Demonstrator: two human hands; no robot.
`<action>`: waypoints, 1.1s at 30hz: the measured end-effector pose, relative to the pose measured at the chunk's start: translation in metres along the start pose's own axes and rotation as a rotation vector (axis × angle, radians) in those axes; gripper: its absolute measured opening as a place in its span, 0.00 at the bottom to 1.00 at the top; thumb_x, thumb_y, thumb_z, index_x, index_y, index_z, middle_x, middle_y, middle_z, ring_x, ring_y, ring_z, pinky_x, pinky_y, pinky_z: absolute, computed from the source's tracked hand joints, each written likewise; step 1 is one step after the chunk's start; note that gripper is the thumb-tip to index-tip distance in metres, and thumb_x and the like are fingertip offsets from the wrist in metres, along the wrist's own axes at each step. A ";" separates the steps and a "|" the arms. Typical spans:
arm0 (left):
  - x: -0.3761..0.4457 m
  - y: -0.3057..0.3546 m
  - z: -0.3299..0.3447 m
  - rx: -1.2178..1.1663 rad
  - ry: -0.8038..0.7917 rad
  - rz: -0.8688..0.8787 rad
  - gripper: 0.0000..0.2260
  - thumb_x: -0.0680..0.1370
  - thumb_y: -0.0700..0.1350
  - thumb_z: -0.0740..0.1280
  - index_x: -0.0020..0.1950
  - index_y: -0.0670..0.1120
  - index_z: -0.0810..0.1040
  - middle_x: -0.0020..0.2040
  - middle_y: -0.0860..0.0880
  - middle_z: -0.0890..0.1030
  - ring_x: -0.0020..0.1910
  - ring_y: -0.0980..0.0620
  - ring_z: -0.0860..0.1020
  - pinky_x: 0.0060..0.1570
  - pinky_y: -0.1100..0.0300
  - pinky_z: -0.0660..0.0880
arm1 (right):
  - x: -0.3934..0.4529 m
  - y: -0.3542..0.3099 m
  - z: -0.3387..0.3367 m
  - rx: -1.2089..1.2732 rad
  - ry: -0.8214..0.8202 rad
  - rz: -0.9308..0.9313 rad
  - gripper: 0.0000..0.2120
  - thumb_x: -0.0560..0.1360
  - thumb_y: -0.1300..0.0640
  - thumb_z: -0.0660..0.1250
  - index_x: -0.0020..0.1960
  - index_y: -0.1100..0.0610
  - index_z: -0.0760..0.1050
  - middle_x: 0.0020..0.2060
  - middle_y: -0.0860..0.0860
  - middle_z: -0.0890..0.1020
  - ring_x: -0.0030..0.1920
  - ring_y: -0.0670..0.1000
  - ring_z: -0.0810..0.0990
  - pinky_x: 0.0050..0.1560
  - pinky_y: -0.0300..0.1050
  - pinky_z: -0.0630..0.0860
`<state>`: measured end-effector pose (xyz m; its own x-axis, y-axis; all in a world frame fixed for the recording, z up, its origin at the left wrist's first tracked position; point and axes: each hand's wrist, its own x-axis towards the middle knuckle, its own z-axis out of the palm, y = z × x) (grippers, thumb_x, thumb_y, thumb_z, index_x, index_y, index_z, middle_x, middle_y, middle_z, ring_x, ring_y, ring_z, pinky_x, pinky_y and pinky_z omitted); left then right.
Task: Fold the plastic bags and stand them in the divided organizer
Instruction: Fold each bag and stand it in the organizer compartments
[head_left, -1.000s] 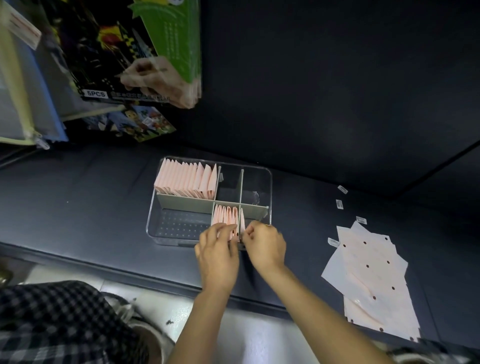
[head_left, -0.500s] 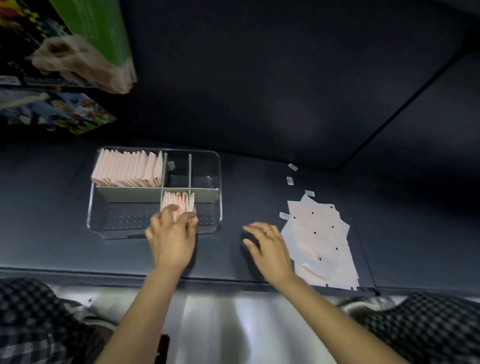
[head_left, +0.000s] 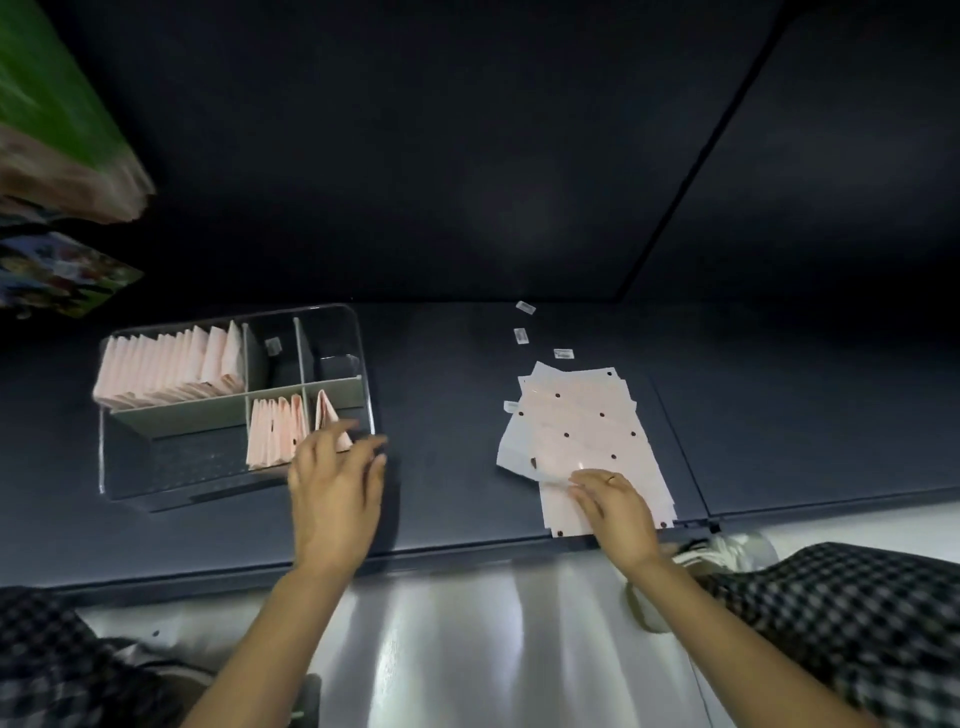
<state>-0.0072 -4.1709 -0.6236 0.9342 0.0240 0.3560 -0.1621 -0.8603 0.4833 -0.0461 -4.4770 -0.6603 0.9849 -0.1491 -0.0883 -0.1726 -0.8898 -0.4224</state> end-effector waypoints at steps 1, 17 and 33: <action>-0.003 0.006 0.002 -0.042 -0.045 0.059 0.08 0.74 0.42 0.67 0.53 0.45 0.82 0.57 0.43 0.76 0.56 0.40 0.73 0.54 0.46 0.70 | 0.001 -0.005 0.000 0.057 -0.029 -0.031 0.10 0.78 0.57 0.64 0.56 0.59 0.80 0.54 0.52 0.82 0.57 0.54 0.77 0.55 0.43 0.71; -0.024 0.020 0.027 -0.626 -0.526 -0.307 0.09 0.74 0.37 0.71 0.44 0.52 0.80 0.40 0.59 0.82 0.42 0.60 0.79 0.42 0.71 0.71 | -0.009 -0.048 -0.032 0.674 -0.475 0.005 0.10 0.72 0.62 0.71 0.38 0.48 0.78 0.31 0.41 0.76 0.34 0.40 0.73 0.42 0.31 0.70; -0.014 0.049 0.006 -0.532 -0.134 -0.245 0.16 0.76 0.38 0.67 0.63 0.49 0.74 0.59 0.53 0.76 0.61 0.51 0.72 0.62 0.55 0.69 | -0.017 -0.080 -0.029 0.734 -0.178 0.041 0.10 0.73 0.64 0.69 0.37 0.51 0.78 0.28 0.40 0.77 0.31 0.38 0.73 0.36 0.31 0.68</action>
<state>-0.0265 -4.2161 -0.6100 0.9908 0.0952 0.0962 -0.0413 -0.4643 0.8847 -0.0483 -4.4159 -0.5987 0.9709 -0.0484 -0.2346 -0.2360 -0.3603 -0.9025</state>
